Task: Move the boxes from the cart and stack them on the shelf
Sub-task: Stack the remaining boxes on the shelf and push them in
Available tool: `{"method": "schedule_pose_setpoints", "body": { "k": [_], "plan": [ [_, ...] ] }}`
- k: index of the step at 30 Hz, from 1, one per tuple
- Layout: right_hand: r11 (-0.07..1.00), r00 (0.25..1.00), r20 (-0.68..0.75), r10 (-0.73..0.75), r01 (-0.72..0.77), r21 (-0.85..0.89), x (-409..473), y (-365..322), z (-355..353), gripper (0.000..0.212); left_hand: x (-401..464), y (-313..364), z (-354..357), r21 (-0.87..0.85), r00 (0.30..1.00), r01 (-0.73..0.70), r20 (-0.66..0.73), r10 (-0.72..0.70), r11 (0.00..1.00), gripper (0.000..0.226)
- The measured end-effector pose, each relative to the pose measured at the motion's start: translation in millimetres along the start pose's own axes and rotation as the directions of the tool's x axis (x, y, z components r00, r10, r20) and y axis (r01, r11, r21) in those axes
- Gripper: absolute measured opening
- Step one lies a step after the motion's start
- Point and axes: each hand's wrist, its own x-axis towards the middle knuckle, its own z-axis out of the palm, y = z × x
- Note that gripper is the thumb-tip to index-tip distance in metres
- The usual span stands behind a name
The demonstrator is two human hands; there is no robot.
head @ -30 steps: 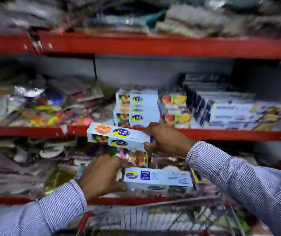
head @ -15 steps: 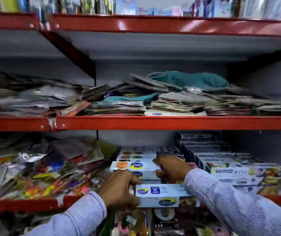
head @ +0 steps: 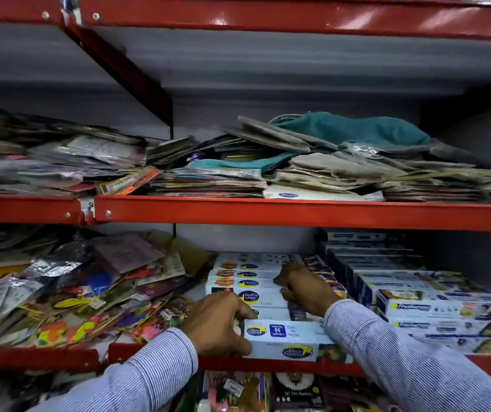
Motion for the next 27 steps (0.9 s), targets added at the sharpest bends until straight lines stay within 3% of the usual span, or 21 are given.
{"method": "schedule_pose_setpoints", "body": {
  "k": [7,12,16,18,20,27],
  "plan": [
    [0.946,0.991,-0.015,0.132,-0.122,0.301,-3,9,-17,0.030,34,10,-2,-0.012,0.998,-0.032,-0.061,0.031,0.999,0.055],
    [0.975,0.993,-0.009,0.122,-0.118,0.189,-26,11,-29,0.027,65,13,14,0.016,0.992,-0.047,-0.117,0.049,0.999,0.058],
    [0.987,0.995,0.000,0.101,-0.100,0.125,-46,12,-19,0.038,77,6,33,-0.028,0.986,-0.041,-0.161,0.036,0.999,0.059],
    [0.993,0.997,-0.016,0.077,-0.075,0.096,-53,13,-13,0.032,76,2,41,0.010,0.983,-0.056,-0.175,0.057,0.998,0.056],
    [0.992,0.997,-0.044,0.062,-0.057,0.114,-56,13,-8,0.037,74,-2,45,0.070,0.979,-0.049,-0.196,0.062,0.996,0.052],
    [0.989,0.994,-0.099,0.045,-0.030,0.143,-52,17,0,0.035,72,-10,49,0.016,0.976,-0.100,-0.192,0.101,0.995,0.041]
  ]
}}
